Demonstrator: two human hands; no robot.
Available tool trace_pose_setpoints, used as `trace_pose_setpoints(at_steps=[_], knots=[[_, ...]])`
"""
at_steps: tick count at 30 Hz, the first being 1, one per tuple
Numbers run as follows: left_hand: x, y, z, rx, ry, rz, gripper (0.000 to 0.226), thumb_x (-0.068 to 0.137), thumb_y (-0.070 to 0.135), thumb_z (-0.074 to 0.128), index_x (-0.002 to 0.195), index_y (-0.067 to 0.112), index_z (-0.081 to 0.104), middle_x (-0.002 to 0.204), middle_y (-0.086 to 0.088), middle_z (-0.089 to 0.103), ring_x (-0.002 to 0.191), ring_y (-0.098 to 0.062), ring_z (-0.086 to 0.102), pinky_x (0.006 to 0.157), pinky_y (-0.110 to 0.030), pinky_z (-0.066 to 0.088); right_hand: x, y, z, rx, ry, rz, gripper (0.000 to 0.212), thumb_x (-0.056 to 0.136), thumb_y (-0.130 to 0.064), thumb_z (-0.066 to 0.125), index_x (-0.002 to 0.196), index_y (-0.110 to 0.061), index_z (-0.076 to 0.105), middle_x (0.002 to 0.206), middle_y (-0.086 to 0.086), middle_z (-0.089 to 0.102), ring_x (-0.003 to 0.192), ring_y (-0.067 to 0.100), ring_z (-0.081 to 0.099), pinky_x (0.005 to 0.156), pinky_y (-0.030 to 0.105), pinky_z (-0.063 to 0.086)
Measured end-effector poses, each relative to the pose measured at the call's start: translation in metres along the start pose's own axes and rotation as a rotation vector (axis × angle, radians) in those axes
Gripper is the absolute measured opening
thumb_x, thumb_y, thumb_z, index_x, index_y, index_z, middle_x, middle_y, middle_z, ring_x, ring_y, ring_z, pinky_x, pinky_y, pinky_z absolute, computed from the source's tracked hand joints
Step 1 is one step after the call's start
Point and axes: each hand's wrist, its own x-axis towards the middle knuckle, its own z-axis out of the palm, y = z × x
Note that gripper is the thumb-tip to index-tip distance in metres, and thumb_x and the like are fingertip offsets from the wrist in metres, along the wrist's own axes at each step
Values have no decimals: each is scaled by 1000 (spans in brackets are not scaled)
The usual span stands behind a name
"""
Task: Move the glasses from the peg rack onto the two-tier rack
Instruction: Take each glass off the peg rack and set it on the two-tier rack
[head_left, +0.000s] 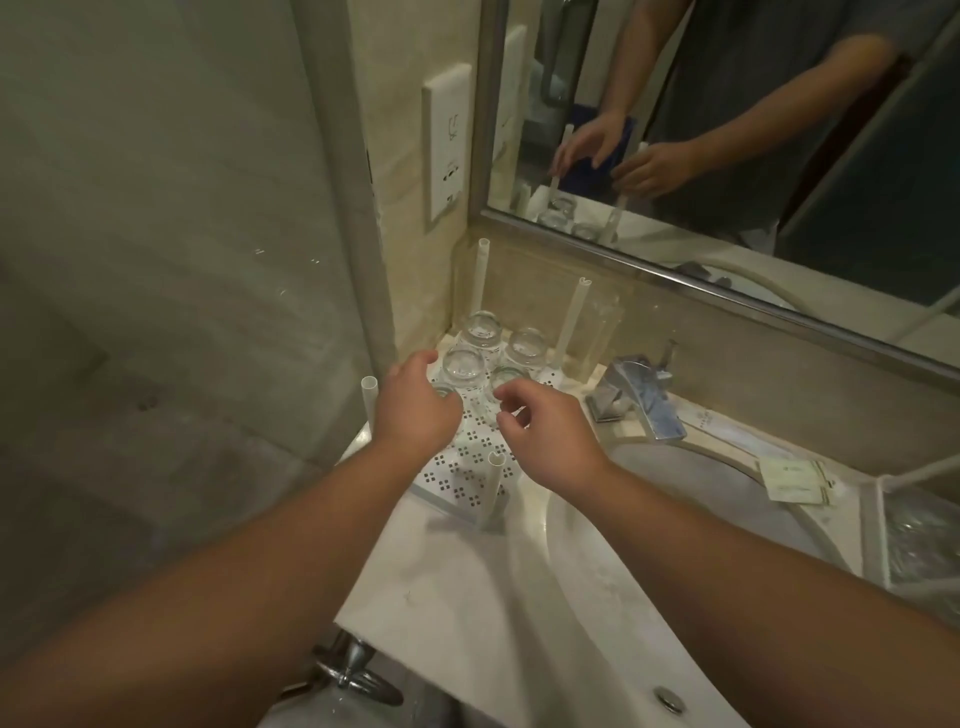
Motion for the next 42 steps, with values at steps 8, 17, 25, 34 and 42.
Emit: trace_pose_setpoints(at_steps=[8,17,25,34,42], knots=[[18,-29,33,140,-109,-91,89,86,34,71,156,16,20,157,-12,33,142,-31,37,111,-43,40,9,3,8,-18,-37,18,25,91,-20,59,115,-24,65,97,-14,63,77,3,61,72,15,45],[20,-35,55,155,-59,-123,76,82,32,80,146,18,40,139,-14,41,127,-34,45,101,-39,45,6,16,8,-6,-33,59,25,90,-16,60,114,-22,66,98,-12,64,77,4,61,67,4,39],[5,-43,57,61,-83,-72,74,76,26,84,141,25,48,133,-4,61,111,-29,63,96,-41,51,-4,25,9,19,-50,90,25,90,-17,60,113,-23,66,96,-12,65,76,6,61,69,12,44],[-2,-12,36,75,-65,61,75,71,30,86,139,30,53,122,1,67,90,-18,64,75,-25,45,-15,29,2,118,-32,188,22,90,-18,60,111,-25,65,94,-12,65,71,4,61,62,10,41],[-11,31,-2,58,-19,264,71,69,34,87,134,35,58,116,9,68,96,-11,61,75,-18,38,-15,10,-3,614,-2,544,22,96,-39,54,106,-21,63,99,2,68,77,16,71,78,39,58]])
